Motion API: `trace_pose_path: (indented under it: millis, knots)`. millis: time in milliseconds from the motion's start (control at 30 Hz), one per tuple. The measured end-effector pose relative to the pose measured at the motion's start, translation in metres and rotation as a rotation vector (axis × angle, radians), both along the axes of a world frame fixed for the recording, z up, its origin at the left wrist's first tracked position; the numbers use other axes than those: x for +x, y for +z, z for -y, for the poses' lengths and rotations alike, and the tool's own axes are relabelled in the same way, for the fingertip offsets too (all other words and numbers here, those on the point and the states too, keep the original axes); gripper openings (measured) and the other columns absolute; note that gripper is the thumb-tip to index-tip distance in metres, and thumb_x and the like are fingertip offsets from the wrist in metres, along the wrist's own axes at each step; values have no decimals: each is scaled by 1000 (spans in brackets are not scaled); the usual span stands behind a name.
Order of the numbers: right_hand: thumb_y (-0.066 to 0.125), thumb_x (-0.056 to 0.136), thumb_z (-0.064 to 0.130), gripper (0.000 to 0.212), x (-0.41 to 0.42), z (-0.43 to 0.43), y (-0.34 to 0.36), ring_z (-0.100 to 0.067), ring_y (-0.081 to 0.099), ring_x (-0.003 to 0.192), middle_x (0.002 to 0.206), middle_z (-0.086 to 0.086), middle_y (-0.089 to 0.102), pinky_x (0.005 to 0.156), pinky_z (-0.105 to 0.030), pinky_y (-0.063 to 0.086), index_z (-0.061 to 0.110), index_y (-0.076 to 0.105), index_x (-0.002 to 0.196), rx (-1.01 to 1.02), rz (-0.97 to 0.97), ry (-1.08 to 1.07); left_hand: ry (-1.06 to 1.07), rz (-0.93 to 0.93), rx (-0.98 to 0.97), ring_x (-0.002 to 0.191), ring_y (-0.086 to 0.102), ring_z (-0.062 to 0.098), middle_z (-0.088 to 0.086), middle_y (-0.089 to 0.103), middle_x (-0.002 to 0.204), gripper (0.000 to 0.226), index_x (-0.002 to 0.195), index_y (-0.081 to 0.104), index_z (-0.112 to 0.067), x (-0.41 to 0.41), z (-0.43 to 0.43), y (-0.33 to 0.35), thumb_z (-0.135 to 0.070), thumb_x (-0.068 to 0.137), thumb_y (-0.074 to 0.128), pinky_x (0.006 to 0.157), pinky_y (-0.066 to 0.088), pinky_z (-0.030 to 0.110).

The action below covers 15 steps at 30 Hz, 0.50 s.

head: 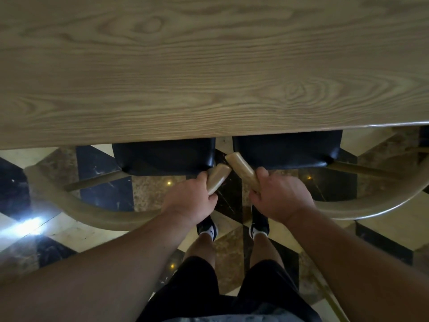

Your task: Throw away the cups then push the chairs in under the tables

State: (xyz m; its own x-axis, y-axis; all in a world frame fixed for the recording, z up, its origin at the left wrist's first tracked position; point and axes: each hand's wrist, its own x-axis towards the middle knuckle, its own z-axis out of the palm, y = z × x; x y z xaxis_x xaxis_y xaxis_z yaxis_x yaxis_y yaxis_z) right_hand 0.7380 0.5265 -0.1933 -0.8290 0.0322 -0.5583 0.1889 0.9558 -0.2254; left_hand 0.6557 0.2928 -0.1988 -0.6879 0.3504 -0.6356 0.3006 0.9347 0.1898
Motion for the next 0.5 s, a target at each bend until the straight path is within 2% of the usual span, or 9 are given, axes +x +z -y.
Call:
trace_pose_path:
  millis: [100, 200, 300, 367, 433, 500]
  knots:
    - [48, 98, 55, 31, -1, -1, 0, -9, 49, 50, 65, 11, 46, 47, -33, 50, 28, 41, 112, 8, -18, 10, 6, -7, 7, 56, 43, 11, -14, 42, 67, 41, 121, 56, -28, 0, -1, 1, -55, 92, 65, 50, 31, 32]
    - [47, 96, 56, 29, -2, -1, 1, -8, 51, 49, 64, 11, 48, 47, -34, 52, 30, 40, 108, -20, -23, -6, 23, -25, 25, 53, 40, 3, -14, 45, 66, 37, 114, 56, -30, 1, 1, 2, -58, 91, 65, 46, 26, 27]
    - [48, 94, 57, 28, -2, -2, 0, -5, 47, 48, 63, 11, 48, 42, -29, 38, 32, 39, 102, -18, -48, 19, 56, -43, 30, 55, 41, 2, -14, 47, 68, 36, 112, 57, -33, 2, 0, 5, -59, 90, 65, 46, 29, 26]
    - [43, 92, 65, 35, -1, -1, 8, -8, 48, 52, 67, 12, 50, 43, -30, 33, 32, 40, 103, -21, -33, 28, 85, -17, 29, 60, 46, 4, -13, 51, 74, 40, 114, 57, -30, 2, -3, 16, -61, 90, 64, 50, 37, 31]
    - [27, 87, 83, 61, -6, -2, 15, -16, 60, 68, 84, 6, 60, 53, -36, 45, 31, 44, 113, 7, -21, 16, 72, -37, -47, 78, 60, 15, -9, 62, 90, 57, 122, 57, -29, -2, -8, 23, -75, 87, 55, 67, 50, 39]
    - [10, 82, 94, 93, -13, 2, 26, -31, 63, 107, 120, -5, 65, 82, -51, 53, 29, 42, 140, 82, -44, 73, 11, -49, -174, 115, 59, 29, 1, 64, 124, 89, 139, 51, -31, -4, -15, 35, -93, 78, 37, 94, 48, 52]
